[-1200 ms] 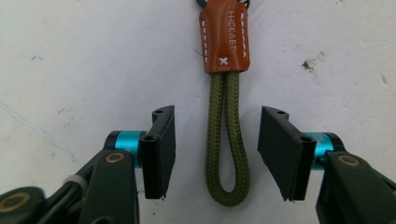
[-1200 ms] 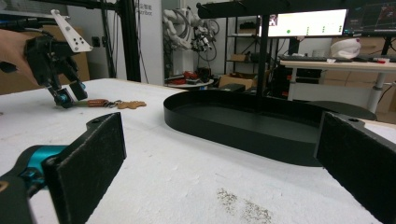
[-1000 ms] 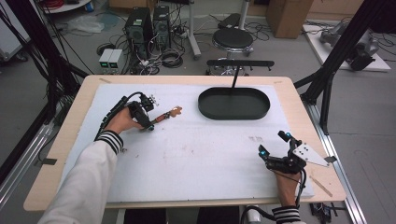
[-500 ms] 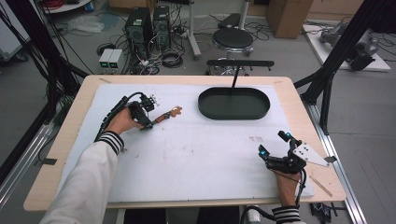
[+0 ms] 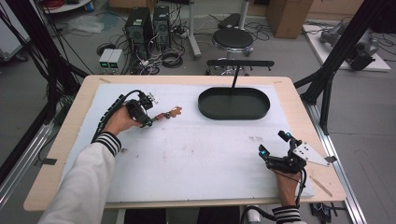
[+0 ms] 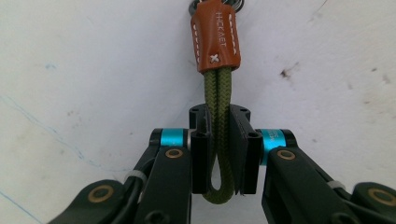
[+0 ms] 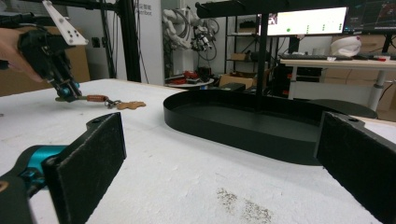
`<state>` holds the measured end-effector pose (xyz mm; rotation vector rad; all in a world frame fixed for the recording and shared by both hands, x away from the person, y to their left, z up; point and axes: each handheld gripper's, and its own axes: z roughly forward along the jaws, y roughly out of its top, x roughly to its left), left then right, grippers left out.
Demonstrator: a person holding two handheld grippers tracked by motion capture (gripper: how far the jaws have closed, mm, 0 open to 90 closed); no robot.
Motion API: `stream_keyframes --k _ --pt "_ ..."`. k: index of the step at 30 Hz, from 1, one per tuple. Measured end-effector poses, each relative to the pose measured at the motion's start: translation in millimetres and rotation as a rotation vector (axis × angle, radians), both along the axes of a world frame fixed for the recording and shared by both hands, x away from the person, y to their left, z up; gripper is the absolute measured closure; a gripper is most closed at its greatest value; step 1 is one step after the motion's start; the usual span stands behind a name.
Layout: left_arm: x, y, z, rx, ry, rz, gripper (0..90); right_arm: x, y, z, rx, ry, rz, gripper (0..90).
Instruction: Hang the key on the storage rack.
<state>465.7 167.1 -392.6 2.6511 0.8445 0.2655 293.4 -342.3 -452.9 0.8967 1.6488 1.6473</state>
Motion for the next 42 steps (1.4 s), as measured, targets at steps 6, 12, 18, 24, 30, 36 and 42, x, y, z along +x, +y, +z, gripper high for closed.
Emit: stream_keyframes --k 6,12,18,24,30,36,42 --pt "-11.1 5.6 23.2 -0.102 -0.065 -0.026 79.7 3.1 0.4 1.4 -0.006 0.026 0.002 1.0" --pt "-20.5 5.7 36.6 -0.182 -0.101 -0.068 79.6 6.2 2.8 7.7 -0.027 0.042 0.023 1.0" --pt "-36.9 0.3 50.7 -0.257 -0.140 -0.142 79.6 11.9 7.3 29.3 -0.027 0.037 0.086 1.0" --pt "-50.3 -5.7 60.2 -0.322 -0.161 -0.189 79.6 20.1 14.0 47.5 -0.042 0.054 0.156 1.0" --pt "-65.8 -14.8 69.4 -0.366 -0.174 -0.251 79.6 32.4 28.6 69.9 -0.086 0.071 0.254 1.0" --pt "-78.0 -22.2 75.3 -0.390 -0.185 -0.298 79.6 47.6 54.2 92.8 -0.186 0.102 0.375 1.0" --pt "-83.4 -26.1 68.0 -0.449 -0.166 -0.302 79.6 61.9 73.9 110.6 -0.256 0.141 0.468 1.0"
